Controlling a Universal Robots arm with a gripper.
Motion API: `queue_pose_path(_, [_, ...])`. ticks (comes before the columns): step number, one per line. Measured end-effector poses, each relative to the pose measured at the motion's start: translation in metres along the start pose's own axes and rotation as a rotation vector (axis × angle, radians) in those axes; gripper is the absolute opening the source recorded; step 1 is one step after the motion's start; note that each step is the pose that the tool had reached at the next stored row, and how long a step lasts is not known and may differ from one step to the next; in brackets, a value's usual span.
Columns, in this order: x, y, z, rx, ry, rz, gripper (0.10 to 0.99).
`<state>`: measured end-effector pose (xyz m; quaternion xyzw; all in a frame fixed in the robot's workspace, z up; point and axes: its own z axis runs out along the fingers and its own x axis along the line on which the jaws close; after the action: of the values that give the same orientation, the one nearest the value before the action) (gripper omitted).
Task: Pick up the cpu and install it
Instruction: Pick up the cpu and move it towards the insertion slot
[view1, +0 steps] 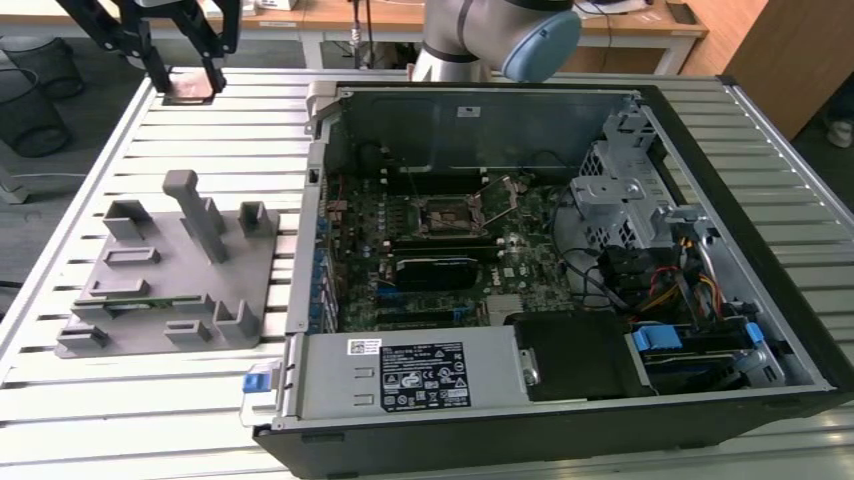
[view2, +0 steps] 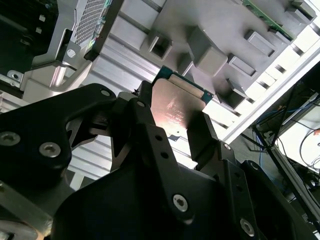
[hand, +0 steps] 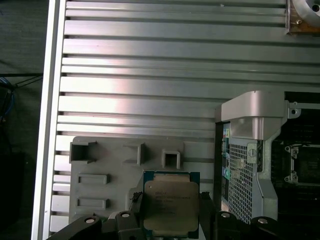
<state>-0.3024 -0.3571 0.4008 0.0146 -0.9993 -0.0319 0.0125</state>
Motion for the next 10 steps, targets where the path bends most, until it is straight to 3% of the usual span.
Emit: queue_pose_path(10, [-0.0034, -0.0002, 0.0008, 0.000, 0.0002, 0.000, 0.525])
